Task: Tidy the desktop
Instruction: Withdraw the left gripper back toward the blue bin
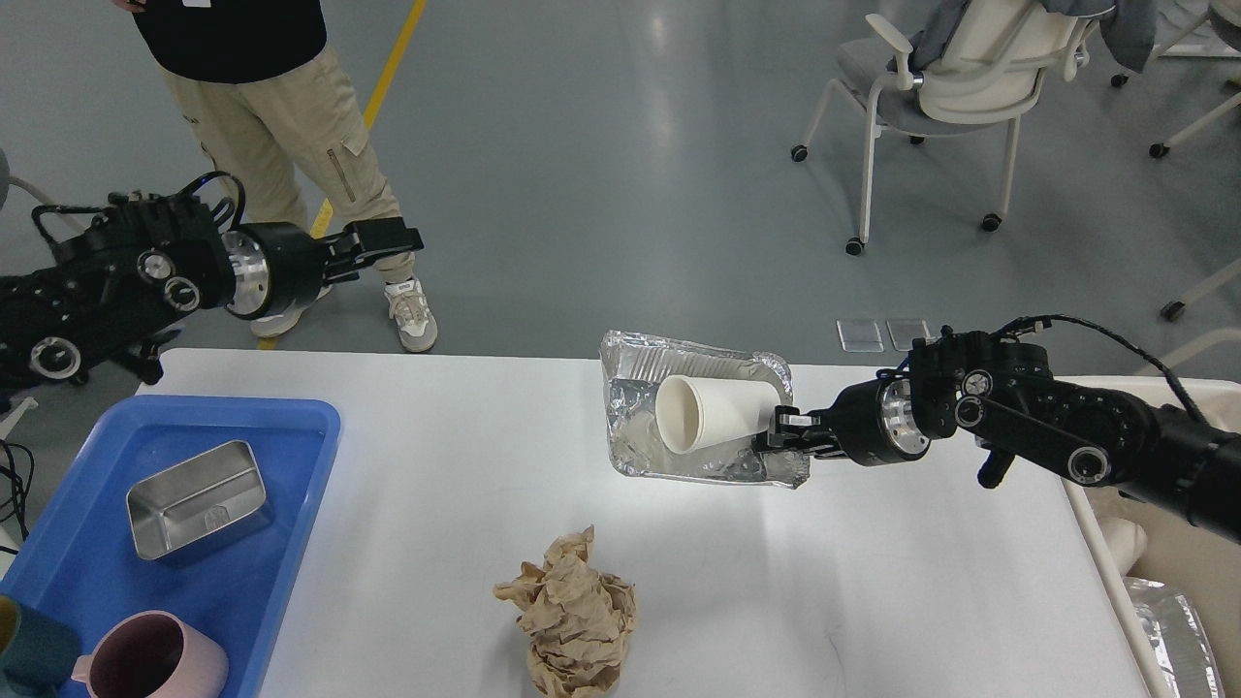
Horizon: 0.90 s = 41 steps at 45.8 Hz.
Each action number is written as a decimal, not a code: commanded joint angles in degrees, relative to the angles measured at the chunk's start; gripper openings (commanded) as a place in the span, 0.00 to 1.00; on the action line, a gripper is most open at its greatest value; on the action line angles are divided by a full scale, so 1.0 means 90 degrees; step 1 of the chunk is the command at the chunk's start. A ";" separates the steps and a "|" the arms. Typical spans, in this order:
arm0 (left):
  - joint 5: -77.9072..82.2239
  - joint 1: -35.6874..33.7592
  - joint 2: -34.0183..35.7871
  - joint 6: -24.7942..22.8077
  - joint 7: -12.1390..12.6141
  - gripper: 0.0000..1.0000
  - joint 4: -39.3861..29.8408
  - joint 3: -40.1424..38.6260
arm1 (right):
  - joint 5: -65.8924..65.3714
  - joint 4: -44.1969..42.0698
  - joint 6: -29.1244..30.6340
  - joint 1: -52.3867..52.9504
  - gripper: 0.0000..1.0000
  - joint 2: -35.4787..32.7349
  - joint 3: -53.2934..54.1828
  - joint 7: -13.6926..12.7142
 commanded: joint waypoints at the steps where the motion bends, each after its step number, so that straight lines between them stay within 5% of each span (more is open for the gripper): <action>1: -0.0435 0.0685 0.0784 0.0499 0.0003 0.96 -0.0922 -0.0224 | 0.0001 0.0000 -0.0001 -0.0008 0.00 -0.0002 0.0000 0.0001; 20: -0.0553 0.2014 0.3509 0.0783 -0.0182 0.96 -0.3208 -0.0830 | 0.0001 -0.0010 -0.0060 -0.0106 0.00 -0.0001 0.0000 0.0001; 26: -0.1225 0.2394 0.4017 0.1027 -0.0436 0.96 -0.3599 -0.0821 | 0.0001 0.0009 -0.0079 -0.0165 0.00 -0.0002 0.0000 0.0001; 41: -0.1793 0.3479 0.4340 0.1623 -0.0475 0.96 -0.3961 -0.0830 | 0.0001 0.0029 -0.0079 -0.0184 0.00 -0.0011 0.0000 0.0001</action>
